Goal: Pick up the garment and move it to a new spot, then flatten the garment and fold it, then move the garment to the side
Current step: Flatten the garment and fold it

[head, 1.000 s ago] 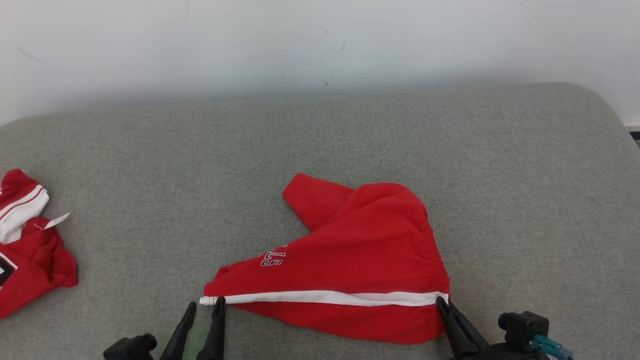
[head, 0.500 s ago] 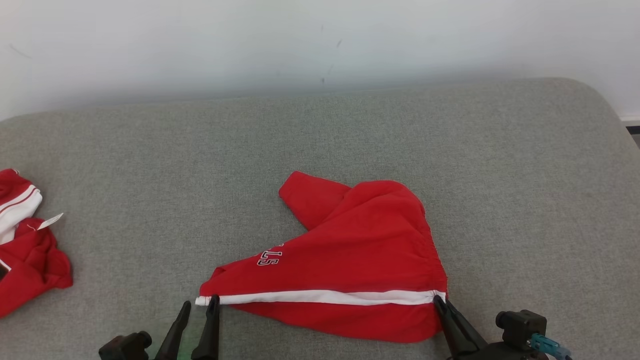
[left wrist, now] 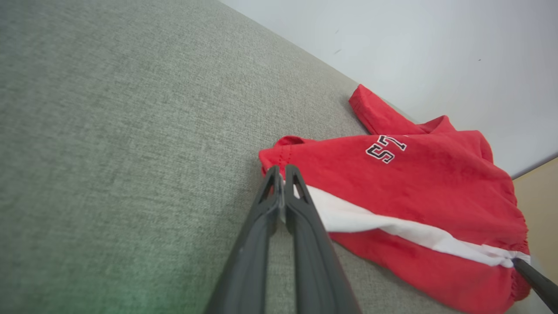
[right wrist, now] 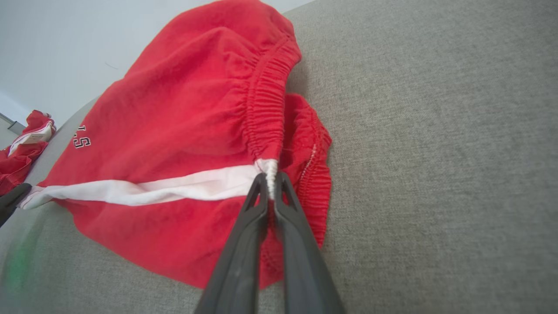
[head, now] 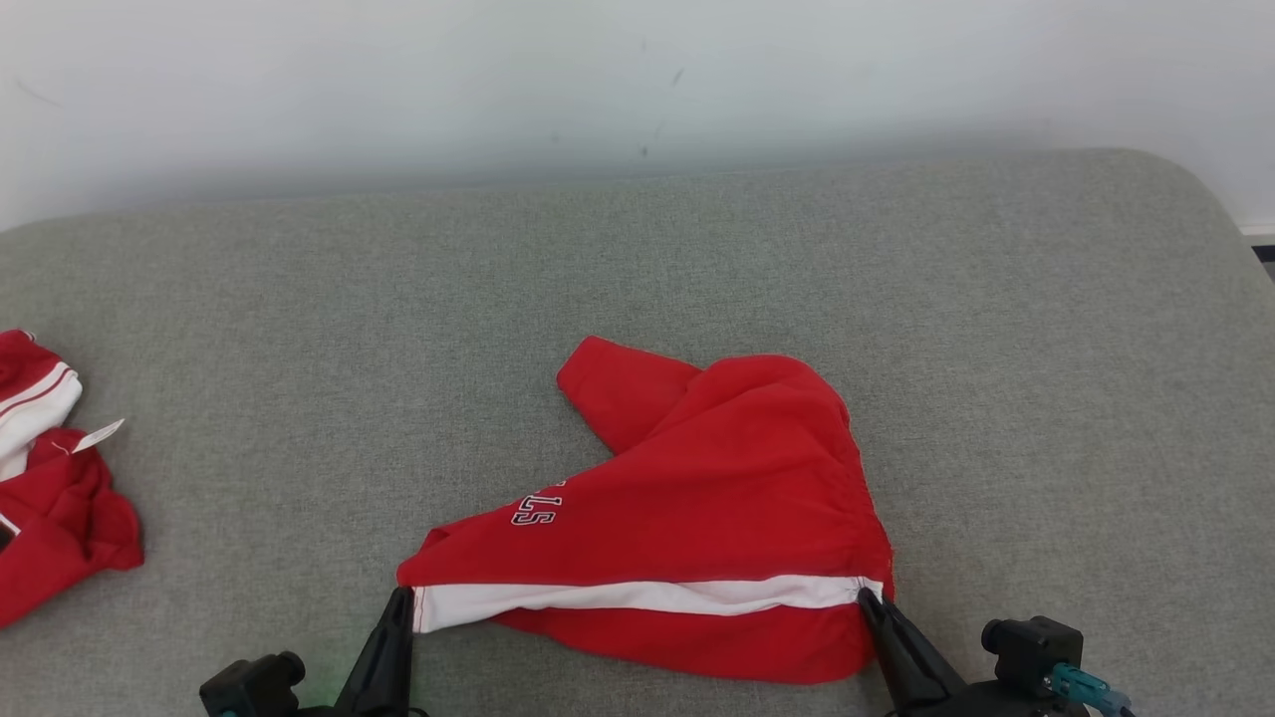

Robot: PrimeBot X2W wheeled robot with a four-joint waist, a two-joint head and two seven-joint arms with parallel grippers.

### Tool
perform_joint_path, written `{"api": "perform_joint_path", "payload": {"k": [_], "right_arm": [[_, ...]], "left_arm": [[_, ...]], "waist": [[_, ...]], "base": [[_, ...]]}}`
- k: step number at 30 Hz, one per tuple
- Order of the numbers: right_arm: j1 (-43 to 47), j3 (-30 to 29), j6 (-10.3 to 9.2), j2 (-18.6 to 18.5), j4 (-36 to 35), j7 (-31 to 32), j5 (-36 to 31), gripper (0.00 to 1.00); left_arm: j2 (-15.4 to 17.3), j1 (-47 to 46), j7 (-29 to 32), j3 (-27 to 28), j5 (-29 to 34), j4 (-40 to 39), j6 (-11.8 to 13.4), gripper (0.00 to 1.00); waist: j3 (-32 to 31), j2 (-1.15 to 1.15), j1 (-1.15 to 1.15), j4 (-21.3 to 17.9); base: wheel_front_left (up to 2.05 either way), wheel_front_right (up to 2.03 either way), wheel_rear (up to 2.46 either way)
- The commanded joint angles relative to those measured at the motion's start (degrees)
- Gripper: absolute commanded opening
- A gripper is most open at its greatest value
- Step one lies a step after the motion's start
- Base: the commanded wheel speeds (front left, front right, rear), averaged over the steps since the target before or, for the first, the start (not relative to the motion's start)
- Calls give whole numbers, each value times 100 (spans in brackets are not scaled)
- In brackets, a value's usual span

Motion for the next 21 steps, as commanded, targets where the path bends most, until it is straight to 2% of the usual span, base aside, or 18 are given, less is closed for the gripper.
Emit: {"api": "perform_joint_path", "payload": {"k": [1, 15, 21], "right_arm": [[-78, 0, -4, 14, -19, -1, -22, 0], [-50, -85, -4, 78, -53, -1, -74, 0], [-15, -143, -4, 98, -92, -1, -78, 0]], "left_arm": [[30, 3, -6, -26, -42, 31, -1, 0], [133, 60, -6, -183, -143, 224, -1, 0], [123, 115, -6, -26, 25, -118, 0, 0]], "waist": [[10, -1, 0, 10], [-101, -1, 0, 50], [-171, -1, 0, 93]], "base": [[0, 0, 0], [0, 0, 0], [0, 0, 0]]}}
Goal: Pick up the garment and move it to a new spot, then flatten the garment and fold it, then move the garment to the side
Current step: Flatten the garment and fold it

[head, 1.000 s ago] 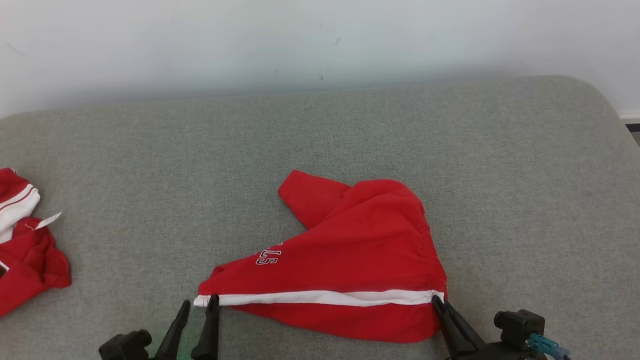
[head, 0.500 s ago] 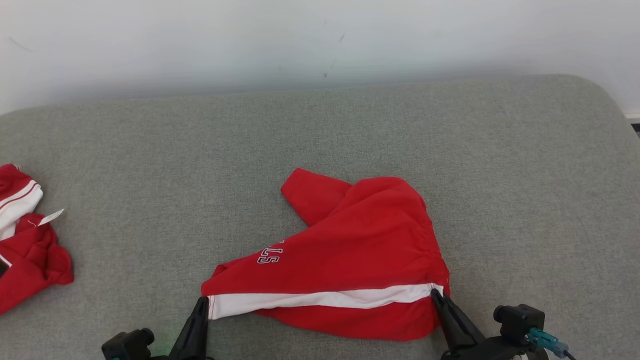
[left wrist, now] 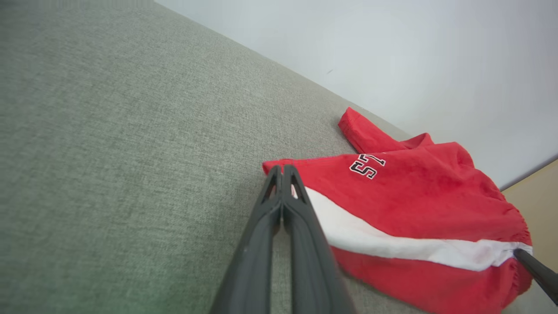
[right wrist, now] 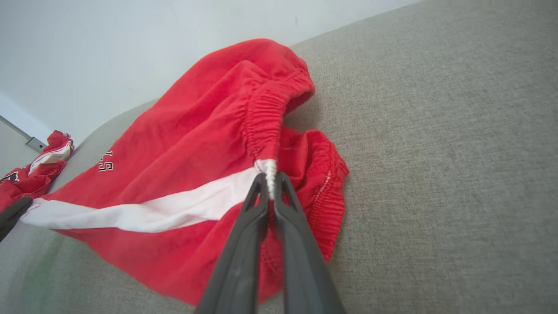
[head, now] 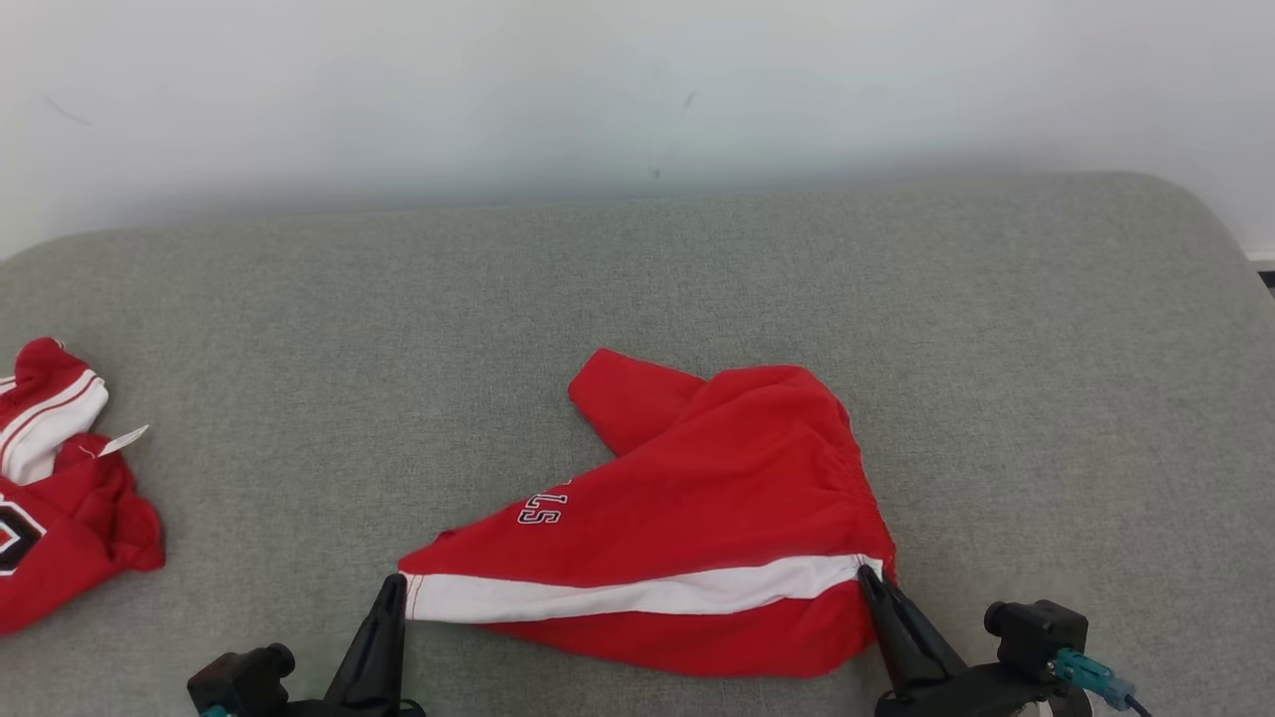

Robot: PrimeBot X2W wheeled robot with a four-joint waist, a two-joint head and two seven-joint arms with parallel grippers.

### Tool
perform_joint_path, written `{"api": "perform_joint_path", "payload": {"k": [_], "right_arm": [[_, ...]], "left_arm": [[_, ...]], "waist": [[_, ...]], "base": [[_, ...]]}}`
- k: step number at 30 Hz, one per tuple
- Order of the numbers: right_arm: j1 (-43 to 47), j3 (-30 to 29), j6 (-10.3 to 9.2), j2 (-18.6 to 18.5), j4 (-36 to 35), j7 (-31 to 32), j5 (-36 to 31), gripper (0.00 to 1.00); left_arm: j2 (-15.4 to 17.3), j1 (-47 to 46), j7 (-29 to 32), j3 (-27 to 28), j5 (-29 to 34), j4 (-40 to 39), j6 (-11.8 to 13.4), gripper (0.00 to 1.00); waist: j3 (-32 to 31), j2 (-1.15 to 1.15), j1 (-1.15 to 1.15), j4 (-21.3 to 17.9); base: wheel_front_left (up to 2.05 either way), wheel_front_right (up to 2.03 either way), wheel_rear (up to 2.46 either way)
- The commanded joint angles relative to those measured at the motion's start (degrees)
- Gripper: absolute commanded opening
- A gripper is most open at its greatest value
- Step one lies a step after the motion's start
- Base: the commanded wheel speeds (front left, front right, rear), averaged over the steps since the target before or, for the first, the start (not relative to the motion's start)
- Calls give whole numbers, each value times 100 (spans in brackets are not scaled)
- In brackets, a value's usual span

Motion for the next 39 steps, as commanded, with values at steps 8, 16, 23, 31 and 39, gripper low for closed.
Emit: {"api": "perform_joint_path", "payload": {"k": [8, 16, 23, 31, 39], "right_arm": [[-91, -275, -4, 131, -525, -1, -32, 0], [-1235, -112, -4, 28, -772, -1, 147, 0], [-2429, -46, -4, 57, -570, -1, 318, 0], [-3472, 350, -4, -40, -234, -1, 576, 0], [-4148, 1082, -3, -198, 139, -1, 768, 0]], "left_arm": [[73, 90, -6, 131, 46, -531, 1, 0], [931, -1208, -6, -640, -255, -450, 1, 0], [1615, -2614, 11, -1246, -671, -78, 1, 0], [2041, -3884, 78, -1787, -1030, 570, 1, 0], [2180, -4643, 226, -2213, -1306, 842, 1, 0]], "waist": [[-243, 0, 0, 126], [-389, 0, 0, 297], [-575, 0, 0, 409], [-785, 0, 0, 452], [-456, 0, 0, 433]], "base": [[0, 0, 0], [0, 0, 0], [0, 0, 0], [0, 0, 0], [0, 0, 0]]}}
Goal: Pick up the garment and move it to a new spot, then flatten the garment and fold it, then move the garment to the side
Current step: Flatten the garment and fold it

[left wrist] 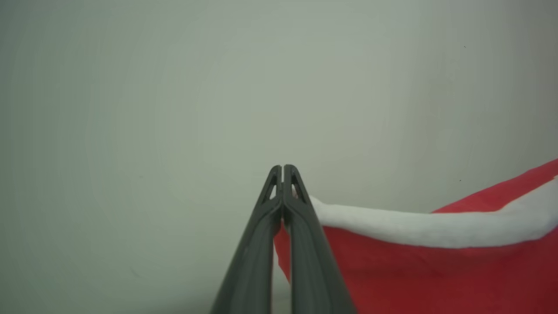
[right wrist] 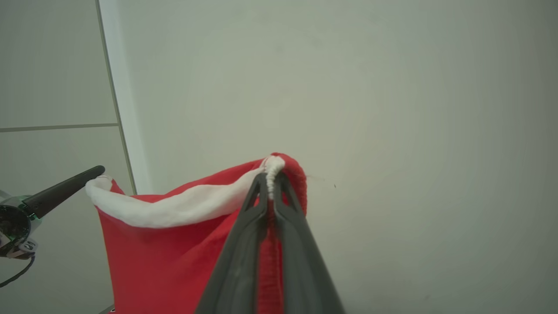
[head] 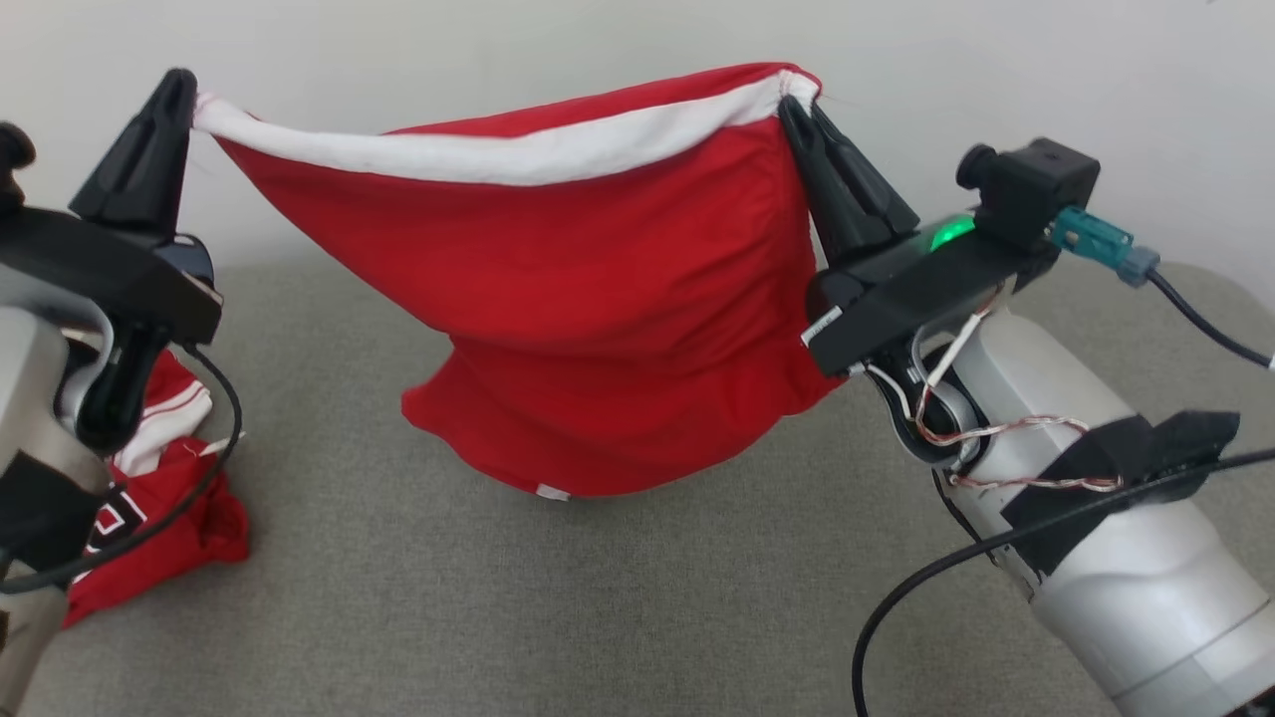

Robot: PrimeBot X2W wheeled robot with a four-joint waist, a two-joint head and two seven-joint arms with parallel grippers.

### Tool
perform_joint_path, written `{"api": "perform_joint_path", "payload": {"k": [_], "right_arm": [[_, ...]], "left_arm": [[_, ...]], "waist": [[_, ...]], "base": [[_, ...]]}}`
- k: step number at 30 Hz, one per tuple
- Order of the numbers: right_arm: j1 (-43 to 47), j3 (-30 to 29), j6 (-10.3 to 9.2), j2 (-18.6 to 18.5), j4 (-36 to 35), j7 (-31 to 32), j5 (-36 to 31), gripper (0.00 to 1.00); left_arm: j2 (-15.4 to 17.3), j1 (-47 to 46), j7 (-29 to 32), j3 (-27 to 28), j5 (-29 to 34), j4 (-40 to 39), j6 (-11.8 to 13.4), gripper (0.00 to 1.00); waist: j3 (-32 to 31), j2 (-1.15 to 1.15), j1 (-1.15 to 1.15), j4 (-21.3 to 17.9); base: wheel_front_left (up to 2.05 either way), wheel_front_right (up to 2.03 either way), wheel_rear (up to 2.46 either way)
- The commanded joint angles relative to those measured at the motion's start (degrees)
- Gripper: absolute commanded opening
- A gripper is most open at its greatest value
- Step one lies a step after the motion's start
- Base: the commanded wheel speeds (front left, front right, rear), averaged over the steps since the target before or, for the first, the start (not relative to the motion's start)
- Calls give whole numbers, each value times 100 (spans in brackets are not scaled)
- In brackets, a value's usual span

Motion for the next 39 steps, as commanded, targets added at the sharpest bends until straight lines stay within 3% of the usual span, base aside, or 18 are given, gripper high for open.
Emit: {"api": "perform_joint_path", "payload": {"k": [1, 5, 15, 22, 26, 30, 36, 39], "right_arm": [[-202, 141, -4, -47, 78, -1, 64, 0], [-880, 373, -4, -59, 375, -1, 61, 0], [-2956, 530, -2, 127, 1401, -1, -368, 0], [-4288, 196, -2, 224, 1899, 0, -972, 0], [-4403, 101, -2, 119, 1957, 0, -1256, 0], [-3931, 545, -2, -54, 1923, -1, -1082, 0], [-3139, 1720, -2, -629, 1155, -2, 34, 0], [-2855, 2028, -2, -920, 743, -2, 429, 0]], "left_arm": [[23, -163, 4, -94, -14, 90, 1, 0], [19, -779, -70, -172, 119, 271, 0, 0], [-432, -2707, -234, -40, 765, 876, 72, 0], [-677, -3543, -233, 817, 1494, 296, 282, 0], [-901, -3351, -234, 1281, 1675, 200, 190, 0], [-1091, -2730, -233, 1610, 1682, 193, 50, 0], [-1273, -1688, -235, 1768, 1384, -135, 6, 0], [-1312, -1253, -234, 1831, 1228, -342, 4, 0]], "waist": [[315, 0, 0, -55], [969, 0, 0, -86], [2550, 0, 0, 15], [3298, 0, 0, 120], [3564, 0, 0, 216], [3656, 0, 0, 272], [3598, 0, 0, 335], [3491, 0, 0, 363]], "base": [[0, 0, 0], [0, 0, 0], [0, 0, 0], [0, 0, 0], [0, 0, 0], [0, 0, 0], [0, 0, 0], [0, 0, 0]]}}
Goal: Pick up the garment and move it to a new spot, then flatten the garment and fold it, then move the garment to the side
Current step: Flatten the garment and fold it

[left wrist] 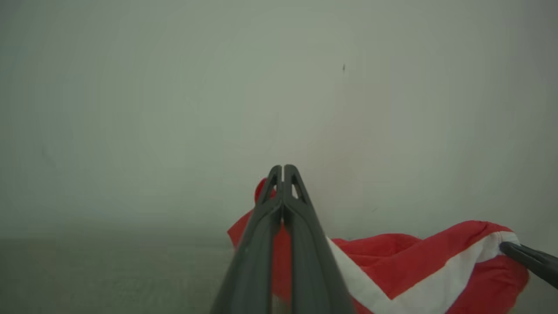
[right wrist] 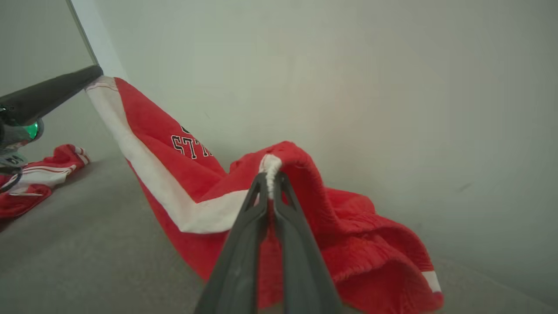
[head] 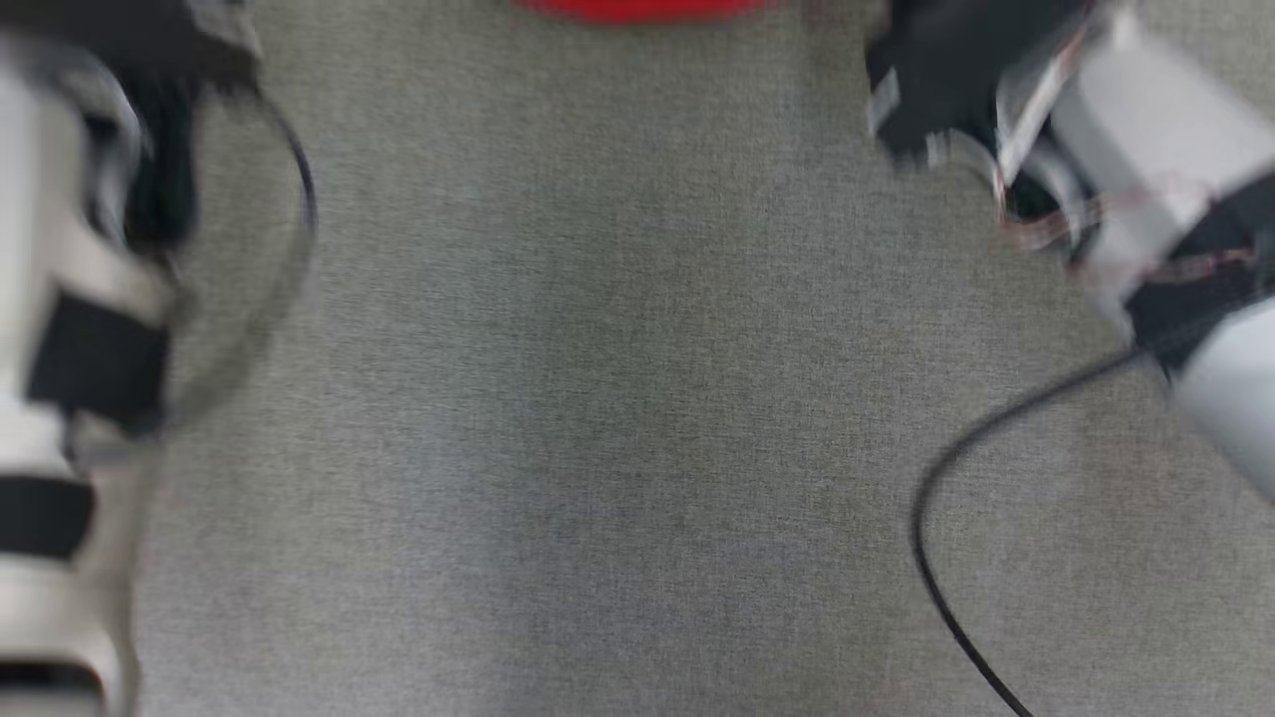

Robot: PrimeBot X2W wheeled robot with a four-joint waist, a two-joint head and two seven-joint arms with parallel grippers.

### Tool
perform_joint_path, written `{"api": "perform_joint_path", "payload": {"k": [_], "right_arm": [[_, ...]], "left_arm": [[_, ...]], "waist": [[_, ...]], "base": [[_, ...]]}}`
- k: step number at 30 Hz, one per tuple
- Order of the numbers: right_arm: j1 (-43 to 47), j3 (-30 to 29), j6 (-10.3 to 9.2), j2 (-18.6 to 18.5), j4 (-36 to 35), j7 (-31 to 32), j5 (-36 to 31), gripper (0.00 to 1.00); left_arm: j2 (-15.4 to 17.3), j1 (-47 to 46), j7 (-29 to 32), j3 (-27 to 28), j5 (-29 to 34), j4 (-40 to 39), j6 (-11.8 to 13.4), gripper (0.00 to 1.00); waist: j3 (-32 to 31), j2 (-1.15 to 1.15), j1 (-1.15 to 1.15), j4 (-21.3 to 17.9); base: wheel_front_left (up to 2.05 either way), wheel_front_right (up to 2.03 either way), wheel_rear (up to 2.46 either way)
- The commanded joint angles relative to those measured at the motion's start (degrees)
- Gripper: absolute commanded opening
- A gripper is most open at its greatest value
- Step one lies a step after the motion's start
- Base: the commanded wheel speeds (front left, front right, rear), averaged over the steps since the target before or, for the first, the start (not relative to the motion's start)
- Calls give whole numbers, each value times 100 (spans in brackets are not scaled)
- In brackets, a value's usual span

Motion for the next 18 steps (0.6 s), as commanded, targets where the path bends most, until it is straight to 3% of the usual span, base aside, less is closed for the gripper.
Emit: {"api": "perform_joint_path", "payload": {"k": [1, 9, 18], "right_arm": [[194, 131, 0, -122, -147, 0, 156, 0], [1579, 633, 0, -820, -1189, -1, 1067, 0], [3290, 522, 0, -786, -1598, 0, 1602, 0]], "left_arm": [[10, 272, -19, -32, -42, -68, 2, 0], [-162, 2074, -20, 437, -360, -539, 0, 0], [-598, 3978, -20, 1035, -611, -523, 0, 0]], "waist": [[-157, -1, -1, 47], [-931, -1, -1, 99], [-2026, -1, -1, 95]], "base": [[0, 0, 0], [0, 0, 0], [0, 0, 0]]}}
